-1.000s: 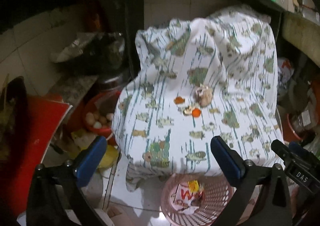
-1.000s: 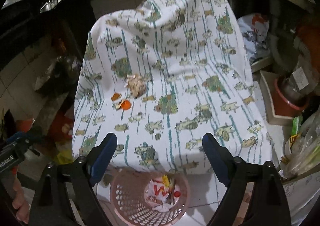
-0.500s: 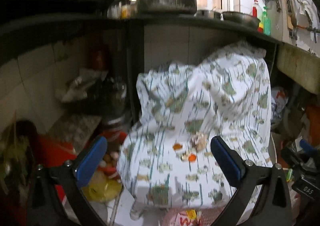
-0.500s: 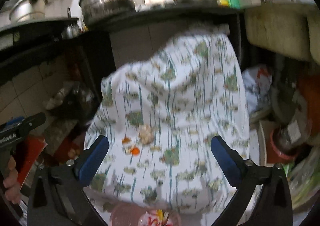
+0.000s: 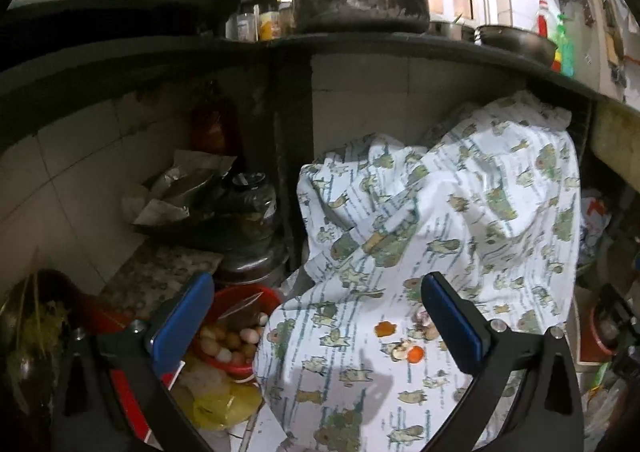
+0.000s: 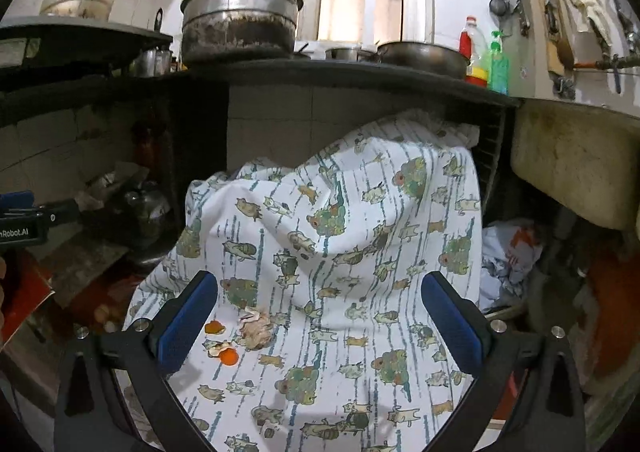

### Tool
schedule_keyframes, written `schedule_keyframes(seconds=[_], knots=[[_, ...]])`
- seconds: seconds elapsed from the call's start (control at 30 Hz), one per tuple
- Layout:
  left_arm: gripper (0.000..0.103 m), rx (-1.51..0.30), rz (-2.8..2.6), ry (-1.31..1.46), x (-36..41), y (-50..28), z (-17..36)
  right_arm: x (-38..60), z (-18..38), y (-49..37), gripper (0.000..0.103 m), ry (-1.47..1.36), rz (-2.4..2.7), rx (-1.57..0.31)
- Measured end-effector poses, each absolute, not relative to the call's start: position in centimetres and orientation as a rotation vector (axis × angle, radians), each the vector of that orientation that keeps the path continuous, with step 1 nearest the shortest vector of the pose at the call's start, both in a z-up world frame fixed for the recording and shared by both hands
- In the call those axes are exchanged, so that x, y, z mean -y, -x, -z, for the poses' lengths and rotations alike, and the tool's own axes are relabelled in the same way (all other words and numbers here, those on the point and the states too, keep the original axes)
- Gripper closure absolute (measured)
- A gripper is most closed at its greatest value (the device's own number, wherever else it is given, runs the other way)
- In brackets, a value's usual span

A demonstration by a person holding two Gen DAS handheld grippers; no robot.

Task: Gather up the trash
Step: 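Move both open grippers back up over the stool, then grasp the crumpled tissue with the right gripper while the left grasps the orange cap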

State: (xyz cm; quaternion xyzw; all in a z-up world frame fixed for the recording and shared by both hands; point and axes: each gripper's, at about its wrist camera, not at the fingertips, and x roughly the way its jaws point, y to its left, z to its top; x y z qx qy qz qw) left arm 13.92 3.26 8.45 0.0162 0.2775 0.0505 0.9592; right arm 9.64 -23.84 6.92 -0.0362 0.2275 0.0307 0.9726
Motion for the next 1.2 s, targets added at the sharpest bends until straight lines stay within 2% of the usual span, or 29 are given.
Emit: schedule_keyframes(seconds=[0.13, 0.3, 0.4, 0.47, 0.6, 0.7, 0.83, 1.0, 1.2], knots=[[0.000, -0.570, -0.121, -0.034, -3.8, -15.0, -6.6, 24.0, -4.7, -12.2, 0.000, 0.097, -0.030, -0.540], [0.000, -0.679, -0.113, -0.004, -4.5, -17.0, -3.4, 24.0, 2.3, -16.0, 0.000, 0.144, 0.027, -0.834], [0.000, -0.716, -0.110, -0.016, -4.3, -18.0, -2.3, 24.4, 4.3, -17.2, 0.000, 0.101, 0.000, -0.927], [0.000, -0.735, -0.100, -0.006, -4.1, -18.4, -1.9, 24.9, 4.3, -17.7, 0.000, 0.059, 0.003, -0.938], [0.000, -0.738, -0.120, 0.039, -4.3, -18.7, -1.4, 26.4, 3.2, -17.1, 0.000, -0.079, -0.063, -0.816], [0.000, -0.727, -0.116, 0.049, -4.4, -19.0, -1.4, 26.4, 4.1, -18.1, 0.000, -0.122, -0.155, -0.886], [0.000, -0.749, -0.135, 0.054, -4.7, -19.7, -0.9, 25.6, 5.3, -19.8, 0.000, 0.004, -0.085, -0.949], [0.000, -0.813, -0.129, 0.070, -5.0, -20.6, 0.1, 27.3, 5.3, -20.7, 0.000, -0.147, -0.115, -0.991], [0.000, -0.864, -0.084, 0.005, -3.8, -21.6, 0.9, 26.9, 5.9, -22.3, 0.000, -0.156, -0.142, -1.016]])
